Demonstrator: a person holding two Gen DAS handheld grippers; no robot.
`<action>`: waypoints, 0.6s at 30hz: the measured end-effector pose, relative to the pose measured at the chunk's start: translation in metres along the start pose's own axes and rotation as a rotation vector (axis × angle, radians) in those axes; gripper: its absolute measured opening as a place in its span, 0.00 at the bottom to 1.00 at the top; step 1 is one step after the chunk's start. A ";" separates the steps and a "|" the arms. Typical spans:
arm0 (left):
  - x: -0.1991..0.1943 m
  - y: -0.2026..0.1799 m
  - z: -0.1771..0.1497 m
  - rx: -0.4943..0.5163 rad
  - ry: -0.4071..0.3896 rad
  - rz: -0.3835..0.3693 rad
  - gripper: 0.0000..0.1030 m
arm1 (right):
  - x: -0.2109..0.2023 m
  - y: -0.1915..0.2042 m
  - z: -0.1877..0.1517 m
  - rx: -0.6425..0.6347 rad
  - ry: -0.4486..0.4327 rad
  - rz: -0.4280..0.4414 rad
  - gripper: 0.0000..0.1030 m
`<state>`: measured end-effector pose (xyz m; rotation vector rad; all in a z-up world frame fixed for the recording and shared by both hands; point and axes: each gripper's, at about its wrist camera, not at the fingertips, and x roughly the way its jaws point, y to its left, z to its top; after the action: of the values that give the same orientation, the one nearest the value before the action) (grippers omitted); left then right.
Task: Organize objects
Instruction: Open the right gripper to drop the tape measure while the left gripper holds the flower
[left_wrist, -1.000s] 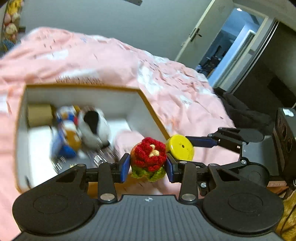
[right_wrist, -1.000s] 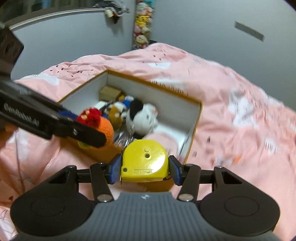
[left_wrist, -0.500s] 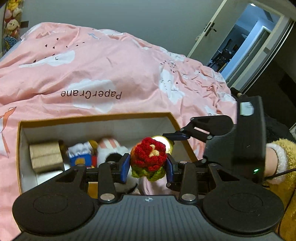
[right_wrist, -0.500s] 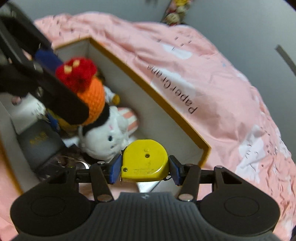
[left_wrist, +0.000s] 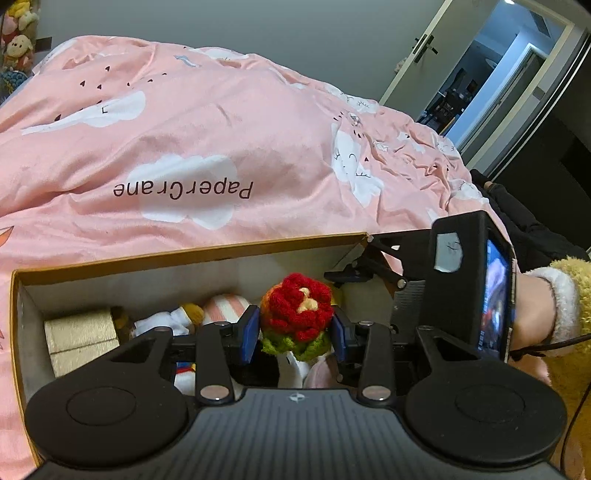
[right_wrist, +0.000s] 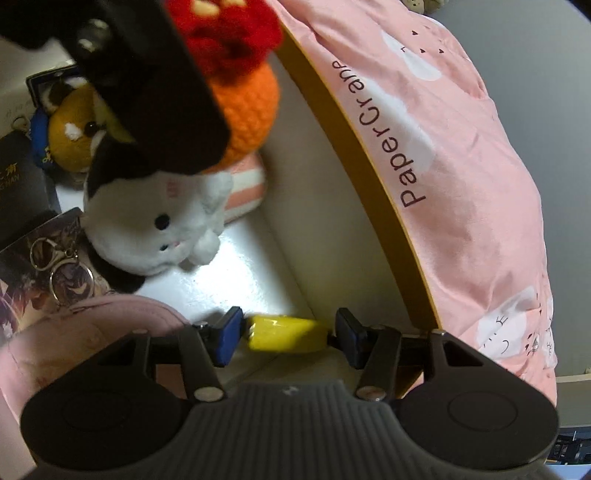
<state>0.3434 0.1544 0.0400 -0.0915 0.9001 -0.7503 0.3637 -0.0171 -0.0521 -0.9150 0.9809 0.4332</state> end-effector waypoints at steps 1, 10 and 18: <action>0.001 0.000 0.001 -0.003 -0.002 0.000 0.43 | -0.001 0.000 0.000 0.000 -0.001 -0.003 0.55; 0.006 -0.011 0.003 0.028 0.010 0.012 0.43 | -0.056 -0.017 -0.022 0.127 -0.119 -0.008 0.57; 0.027 -0.031 0.005 0.101 0.049 0.054 0.43 | -0.107 -0.036 -0.066 0.510 -0.261 -0.072 0.54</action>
<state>0.3406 0.1127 0.0365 0.0406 0.9057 -0.7492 0.2991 -0.0830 0.0397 -0.4179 0.7640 0.2160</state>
